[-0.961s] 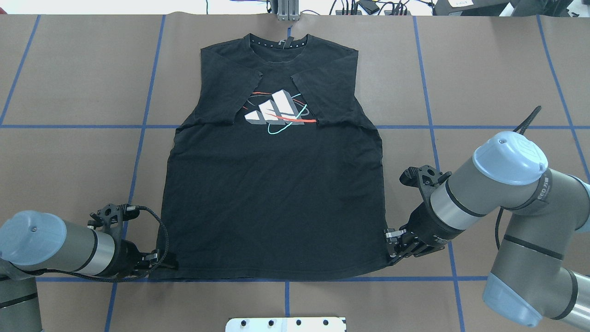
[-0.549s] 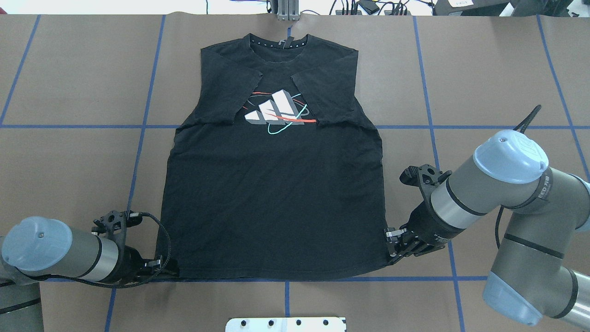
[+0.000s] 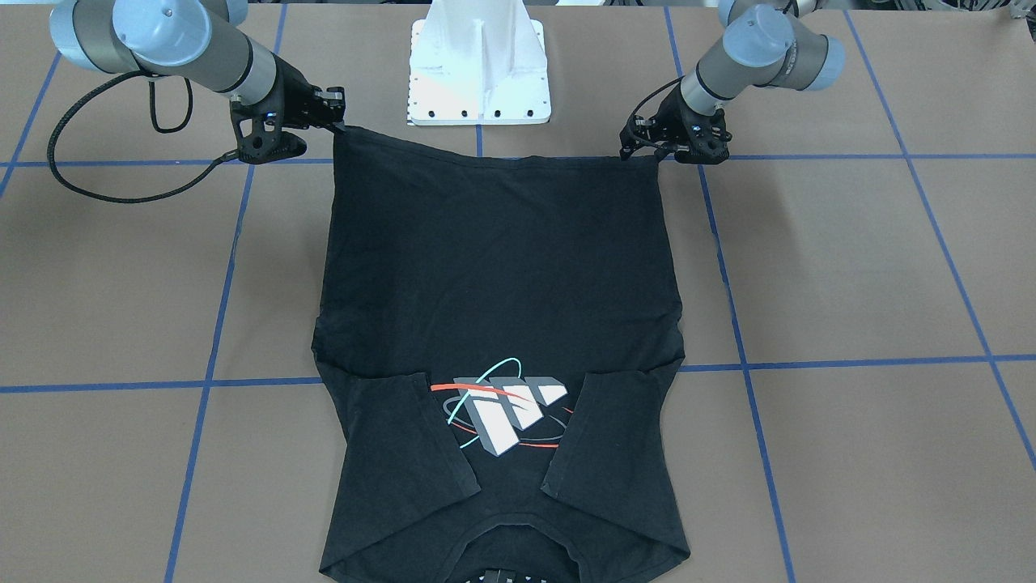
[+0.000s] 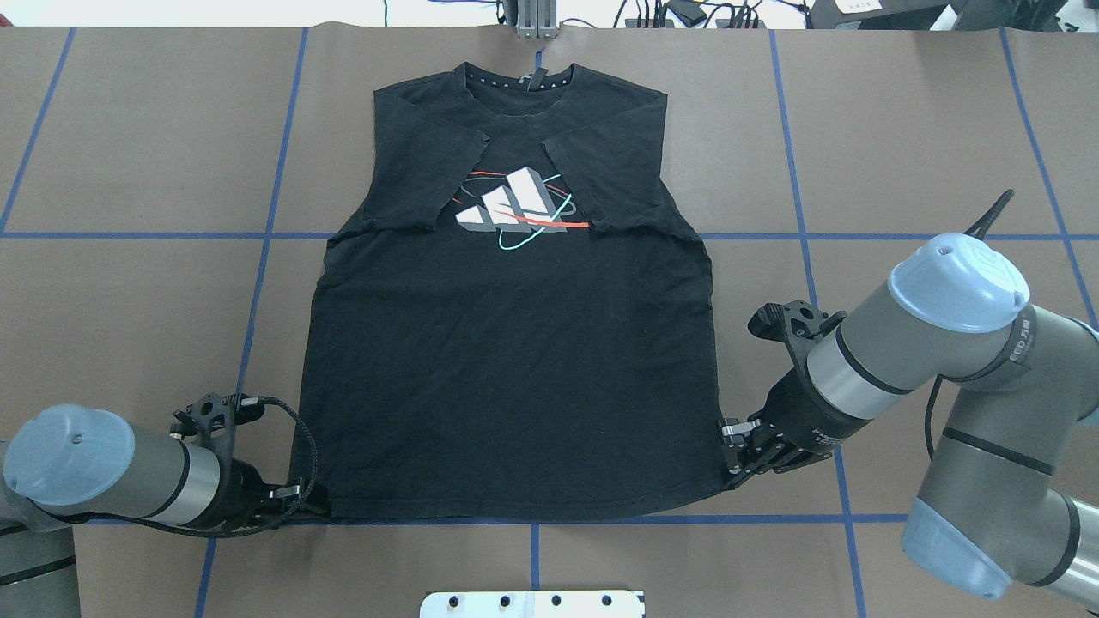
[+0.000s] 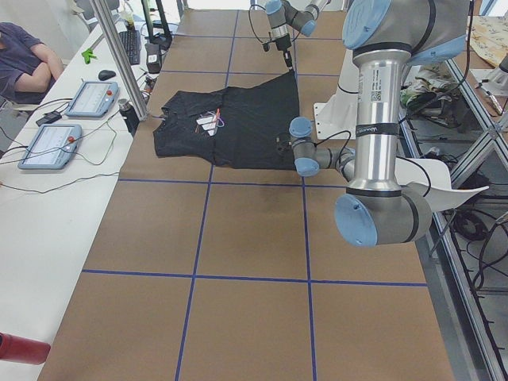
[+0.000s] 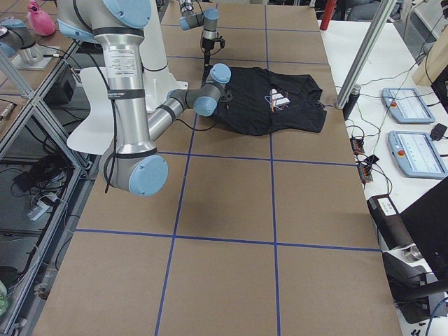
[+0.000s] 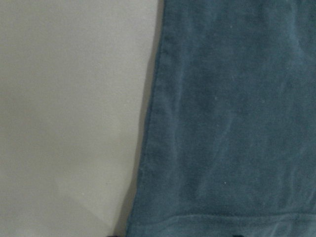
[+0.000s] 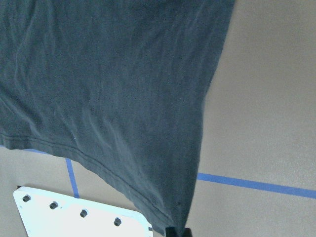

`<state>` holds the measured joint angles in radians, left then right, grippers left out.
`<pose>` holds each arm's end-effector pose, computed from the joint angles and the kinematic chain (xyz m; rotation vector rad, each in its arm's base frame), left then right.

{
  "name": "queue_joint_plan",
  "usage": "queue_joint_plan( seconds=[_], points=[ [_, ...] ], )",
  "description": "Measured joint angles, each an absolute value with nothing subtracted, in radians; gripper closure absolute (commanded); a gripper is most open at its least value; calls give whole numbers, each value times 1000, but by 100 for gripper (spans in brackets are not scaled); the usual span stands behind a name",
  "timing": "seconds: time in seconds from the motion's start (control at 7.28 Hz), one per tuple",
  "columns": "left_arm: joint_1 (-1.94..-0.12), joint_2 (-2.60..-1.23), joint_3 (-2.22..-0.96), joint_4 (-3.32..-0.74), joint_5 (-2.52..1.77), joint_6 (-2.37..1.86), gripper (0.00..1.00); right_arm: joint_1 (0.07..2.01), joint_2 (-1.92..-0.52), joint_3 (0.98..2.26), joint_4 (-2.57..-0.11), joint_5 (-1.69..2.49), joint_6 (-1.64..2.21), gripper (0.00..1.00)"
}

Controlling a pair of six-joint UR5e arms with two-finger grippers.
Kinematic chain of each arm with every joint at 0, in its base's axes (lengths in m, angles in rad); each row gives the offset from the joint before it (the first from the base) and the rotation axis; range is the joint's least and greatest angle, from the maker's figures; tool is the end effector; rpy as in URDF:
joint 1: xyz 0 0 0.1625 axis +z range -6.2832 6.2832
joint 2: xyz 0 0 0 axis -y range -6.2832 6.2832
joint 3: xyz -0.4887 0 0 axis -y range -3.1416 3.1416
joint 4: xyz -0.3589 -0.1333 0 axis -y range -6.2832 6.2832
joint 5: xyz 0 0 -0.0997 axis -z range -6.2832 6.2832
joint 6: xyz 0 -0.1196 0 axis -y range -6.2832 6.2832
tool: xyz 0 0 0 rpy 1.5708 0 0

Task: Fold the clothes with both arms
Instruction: 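Lift both hem corners off the table with both grippers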

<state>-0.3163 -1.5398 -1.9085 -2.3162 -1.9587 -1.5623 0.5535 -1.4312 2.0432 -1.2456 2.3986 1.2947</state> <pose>0.4217 -0.2307 0.5109 -0.1784 1.0797 -0.0725 -0.3897 -0.2939 0.4078 -0.3427 -1.1081 -0.1418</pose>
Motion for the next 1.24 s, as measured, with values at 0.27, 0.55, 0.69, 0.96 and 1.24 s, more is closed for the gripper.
queue_joint_plan(
  seconds=[0.27,0.55,0.69,0.96,1.24],
  points=[
    [-316,-1543,-1909,-2311,-1959,-1562,100,555,-1432,2042,-1246,2399,1295,100],
    [-315,-1549,-1918,-2292,-1964,-1563,100,555,-1433,2041,-1246,2399,1294,100],
    [-317,-1552,-1921,-2286,-1966,-1563,100,555,-1433,2041,-1246,2399,1293,100],
    [-321,-1556,-1929,-2283,-1970,-1563,100,555,-1433,2041,-1246,2399,1293,100],
    [-332,-1540,-1988,-2276,-1982,-1563,100,564,-1442,2045,-1246,2423,1293,100]
  ],
)
